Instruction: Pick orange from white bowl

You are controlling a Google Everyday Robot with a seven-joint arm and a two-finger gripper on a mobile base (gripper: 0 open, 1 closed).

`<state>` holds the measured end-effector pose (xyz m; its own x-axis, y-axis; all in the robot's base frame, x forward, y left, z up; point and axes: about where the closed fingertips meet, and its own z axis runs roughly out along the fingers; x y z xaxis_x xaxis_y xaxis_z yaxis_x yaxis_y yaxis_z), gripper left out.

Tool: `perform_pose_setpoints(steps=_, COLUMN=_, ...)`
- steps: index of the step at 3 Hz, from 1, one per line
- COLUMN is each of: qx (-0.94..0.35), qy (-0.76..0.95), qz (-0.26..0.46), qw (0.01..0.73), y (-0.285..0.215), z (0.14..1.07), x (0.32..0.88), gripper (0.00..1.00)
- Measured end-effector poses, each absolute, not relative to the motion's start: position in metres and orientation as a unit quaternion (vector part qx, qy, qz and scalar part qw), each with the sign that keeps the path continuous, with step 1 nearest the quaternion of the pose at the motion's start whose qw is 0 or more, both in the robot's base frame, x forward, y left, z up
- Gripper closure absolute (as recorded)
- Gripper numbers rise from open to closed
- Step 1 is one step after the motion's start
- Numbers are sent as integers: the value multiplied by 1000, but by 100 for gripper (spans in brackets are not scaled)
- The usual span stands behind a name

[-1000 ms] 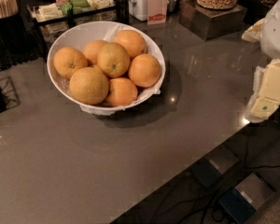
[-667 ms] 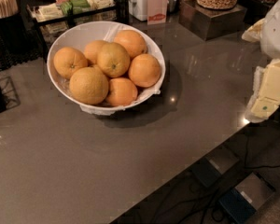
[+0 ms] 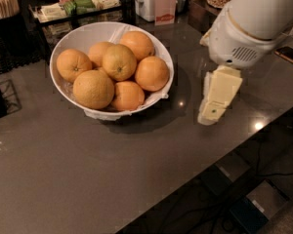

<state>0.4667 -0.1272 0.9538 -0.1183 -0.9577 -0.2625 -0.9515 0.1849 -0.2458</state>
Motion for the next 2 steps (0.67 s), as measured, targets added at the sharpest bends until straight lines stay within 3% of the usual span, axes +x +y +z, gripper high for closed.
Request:
perform_pose_setpoints(steps=1, qx=-661, qy=721, qz=7, qw=208, y=-65, z=946, x=483, gripper=0)
perform_pose_setpoints(steps=2, qx=-659, qy=721, qz=2, qw=214, y=-66, z=946, x=487, gripper=0)
